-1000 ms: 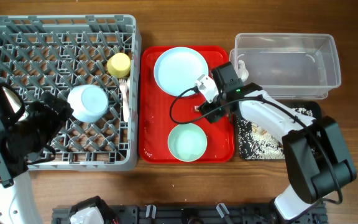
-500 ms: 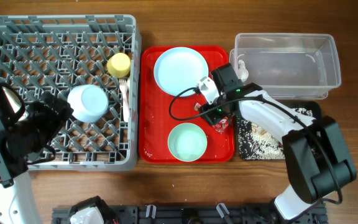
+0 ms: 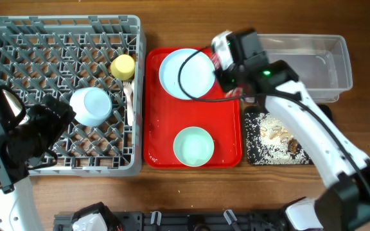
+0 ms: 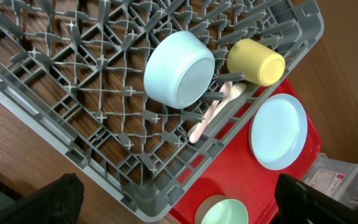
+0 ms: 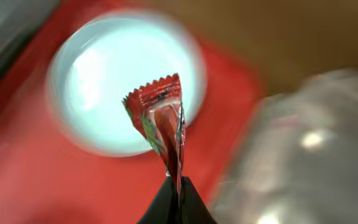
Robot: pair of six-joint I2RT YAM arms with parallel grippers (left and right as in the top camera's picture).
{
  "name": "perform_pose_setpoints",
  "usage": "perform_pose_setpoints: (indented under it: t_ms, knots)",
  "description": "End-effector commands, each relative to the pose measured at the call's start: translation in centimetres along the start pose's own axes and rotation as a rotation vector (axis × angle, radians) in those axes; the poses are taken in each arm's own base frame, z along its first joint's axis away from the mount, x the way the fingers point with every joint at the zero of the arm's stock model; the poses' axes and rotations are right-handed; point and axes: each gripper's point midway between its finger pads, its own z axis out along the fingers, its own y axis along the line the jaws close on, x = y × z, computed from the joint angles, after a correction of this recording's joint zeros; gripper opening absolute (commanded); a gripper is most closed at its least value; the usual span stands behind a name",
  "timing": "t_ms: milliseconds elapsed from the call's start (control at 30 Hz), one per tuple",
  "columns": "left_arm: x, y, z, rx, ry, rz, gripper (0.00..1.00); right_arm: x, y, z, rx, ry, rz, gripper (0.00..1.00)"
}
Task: Sort waste into correct bins and load items into the dishwasher rack
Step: 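Carry the wrapper to the clear bin and drop it in, then reach the left gripper to the white plate and grasp its rim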
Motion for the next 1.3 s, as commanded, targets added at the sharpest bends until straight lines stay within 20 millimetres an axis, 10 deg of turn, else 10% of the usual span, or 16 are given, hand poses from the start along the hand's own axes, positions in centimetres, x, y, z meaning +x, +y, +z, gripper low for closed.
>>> perform_pose_setpoints:
  t_ms: [0, 300, 333, 433, 567, 733, 1267]
  knots:
    - [-0.1, 0.1, 0.0, -0.006, -0.004, 0.001, 1.0, 0.7, -8.6, -1.7, 0.391, 0.021, 0.088, 0.04]
    - [-0.1, 0.1, 0.0, -0.006, -0.004, 0.001, 1.0, 8.7, -16.6, 4.0, 0.388, 0.248, 0.211, 0.09]
    - [-0.1, 0.1, 0.0, -0.006, -0.004, 0.001, 1.0, 9.1, -17.0, 4.3, 0.392, 0.258, 0.22, 0.33]
    - [-0.1, 0.1, 0.0, -0.006, -0.004, 0.001, 1.0, 8.8, -17.3, 4.2, 0.403, 0.245, 0.222, 0.64]
    - [-0.1, 0.1, 0.0, -0.006, -0.004, 0.001, 1.0, 7.7, -17.7, 2.2, 0.428, 0.206, 0.229, 0.78]
    - [-0.1, 0.1, 0.0, -0.006, -0.004, 0.001, 1.0, 4.0, -16.4, -5.8, 0.379, -0.008, 0.385, 1.0]
    - [-1.5, -1.5, -0.1, 0.07, -0.05, -0.021, 1.0, 4.0, -14.9, -7.6, 0.312, -0.022, 0.377, 1.0]
